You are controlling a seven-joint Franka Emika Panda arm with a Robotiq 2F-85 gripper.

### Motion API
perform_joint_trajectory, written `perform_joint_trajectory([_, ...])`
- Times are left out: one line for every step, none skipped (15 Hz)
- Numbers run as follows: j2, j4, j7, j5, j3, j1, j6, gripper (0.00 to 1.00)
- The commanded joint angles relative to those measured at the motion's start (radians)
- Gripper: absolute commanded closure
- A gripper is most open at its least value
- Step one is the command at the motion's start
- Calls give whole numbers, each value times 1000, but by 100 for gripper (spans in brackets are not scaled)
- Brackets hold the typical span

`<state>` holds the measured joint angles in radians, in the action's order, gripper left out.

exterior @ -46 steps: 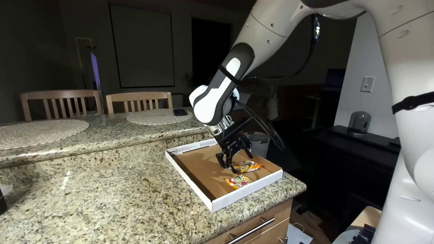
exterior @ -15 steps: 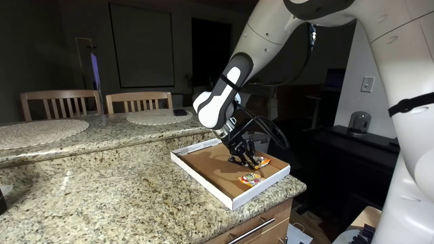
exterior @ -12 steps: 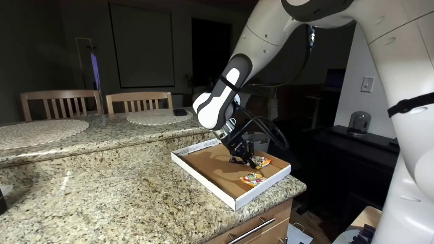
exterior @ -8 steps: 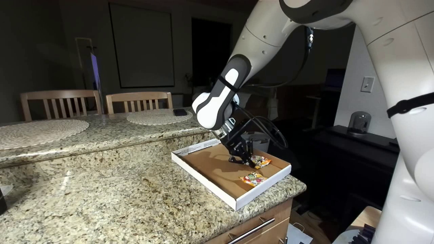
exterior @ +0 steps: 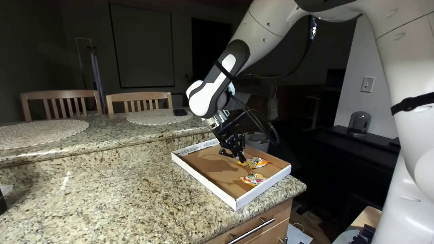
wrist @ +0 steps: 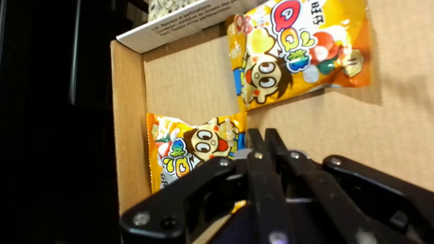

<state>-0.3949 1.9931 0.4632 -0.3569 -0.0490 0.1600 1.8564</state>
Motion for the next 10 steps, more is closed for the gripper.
perform_joint_trajectory([91, 18, -63, 63, 34, -15, -46, 91])
perform_joint_trajectory([103, 12, -67, 75, 39, -16, -56, 92])
perform_joint_trajectory([109, 6, -62, 82, 41, -16, -68, 93])
perform_joint_trajectory([106, 3, -53, 75, 39, -16, -88, 95])
perform_joint_trajectory([106, 12, -42, 54, 35, -14, -100, 94])
perform_joint_trajectory([103, 29, -32, 29, 30, -13, -110, 70])
perform_joint_trajectory([99, 42, -28, 7, 27, -13, -118, 69])
perform_joint_trajectory([92, 63, -18, -27, 20, -12, -117, 63])
perform_joint_trajectory([86, 79, -16, -58, 14, -13, -118, 57])
perform_joint_trajectory([76, 96, -11, -91, 10, -12, -109, 50])
